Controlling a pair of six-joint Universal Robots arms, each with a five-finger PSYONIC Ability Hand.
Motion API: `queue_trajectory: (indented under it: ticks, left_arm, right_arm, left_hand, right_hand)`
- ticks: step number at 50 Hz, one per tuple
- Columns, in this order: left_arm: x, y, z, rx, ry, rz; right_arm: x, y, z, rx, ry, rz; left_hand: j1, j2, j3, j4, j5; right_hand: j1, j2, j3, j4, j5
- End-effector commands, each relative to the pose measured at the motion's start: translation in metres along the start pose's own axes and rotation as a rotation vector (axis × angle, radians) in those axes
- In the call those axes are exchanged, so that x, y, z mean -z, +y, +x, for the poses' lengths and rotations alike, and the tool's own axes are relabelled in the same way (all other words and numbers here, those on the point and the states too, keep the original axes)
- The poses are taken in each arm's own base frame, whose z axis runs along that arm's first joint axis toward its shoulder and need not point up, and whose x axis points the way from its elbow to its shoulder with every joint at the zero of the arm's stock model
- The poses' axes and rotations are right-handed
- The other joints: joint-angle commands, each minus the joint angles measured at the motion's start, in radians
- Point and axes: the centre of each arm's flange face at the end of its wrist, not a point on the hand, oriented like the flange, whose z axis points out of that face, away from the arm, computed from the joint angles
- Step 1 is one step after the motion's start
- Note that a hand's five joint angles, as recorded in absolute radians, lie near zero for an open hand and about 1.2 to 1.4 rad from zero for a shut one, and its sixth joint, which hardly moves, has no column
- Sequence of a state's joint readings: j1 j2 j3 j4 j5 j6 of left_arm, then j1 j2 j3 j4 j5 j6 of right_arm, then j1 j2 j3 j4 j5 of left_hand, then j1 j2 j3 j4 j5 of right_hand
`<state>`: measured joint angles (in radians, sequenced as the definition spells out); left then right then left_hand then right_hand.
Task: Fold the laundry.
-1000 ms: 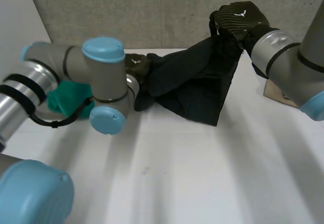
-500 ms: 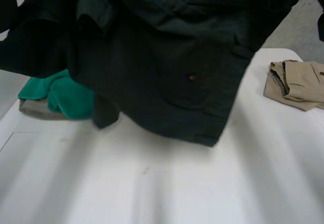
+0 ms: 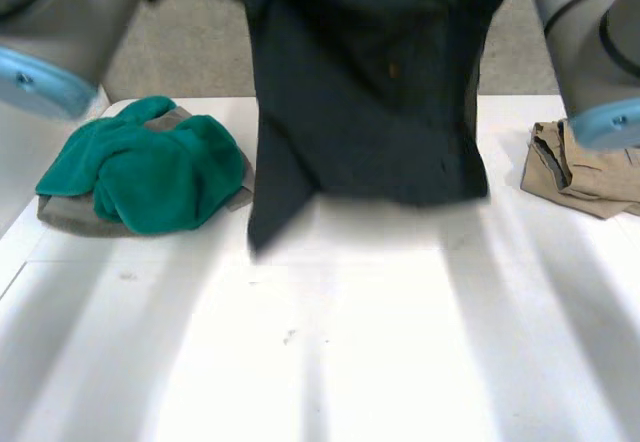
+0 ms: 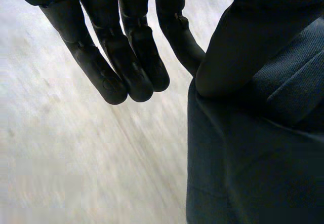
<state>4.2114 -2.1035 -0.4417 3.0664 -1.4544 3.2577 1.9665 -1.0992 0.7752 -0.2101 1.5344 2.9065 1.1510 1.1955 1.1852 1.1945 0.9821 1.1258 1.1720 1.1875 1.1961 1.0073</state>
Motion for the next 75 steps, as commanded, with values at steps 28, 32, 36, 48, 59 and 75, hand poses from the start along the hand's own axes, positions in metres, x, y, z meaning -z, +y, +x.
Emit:
queue_trajectory:
  ticks: [28, 32, 36, 48, 59, 75]
  left_arm:
    - [0.149, 0.250, 0.053, -0.237, 0.217, -0.901]
    - [0.145, 0.236, 0.052, -0.256, 0.198, -0.923]
    - [0.137, 0.206, 0.044, -0.231, 0.154, -0.891]
    - [0.163, 0.134, 0.004, -0.127, 0.033, -0.845]
    - [0.219, 0.168, -0.003, -0.049, 0.125, -1.043]
    - [0.212, 0.225, 0.003, -0.054, 0.151, -1.108]
  right_arm:
    - [0.140, 0.203, -0.081, 0.079, -0.400, -0.837]
    - [0.139, 0.198, -0.076, 0.084, -0.308, -0.852]
    - [0.133, 0.173, -0.067, 0.039, -0.268, -0.807]
    - [0.154, 0.093, -0.021, 0.093, -0.269, -0.789]
    - [0.227, 0.091, -0.026, 0.198, -0.558, -0.878]
    - [0.252, 0.144, -0.043, 0.202, -0.619, -0.868]
  left_hand:
    - [-0.470, -0.514, -0.504, -0.513, -0.475]
    - [-0.922, -0.967, -0.956, -0.966, -0.928]
    - [-0.976, -1.021, -1.011, -1.020, -0.982]
    - [-0.976, -1.021, -1.011, -1.020, -0.982]
    - [-0.682, -0.727, -0.716, -0.726, -0.688]
    - [-0.744, -0.788, -0.778, -0.787, -0.749]
  right_hand:
    - [0.003, -0.044, -0.059, -0.068, -0.053]
    - [-0.888, -0.934, -0.950, -0.958, -0.944]
    - [-0.951, -0.997, -1.013, -1.022, -1.007]
    - [-0.896, -0.942, -0.958, -0.966, -0.952]
    - [-0.364, -0.411, -0.426, -0.435, -0.420]
    - [-0.455, -0.501, -0.517, -0.525, -0.511]
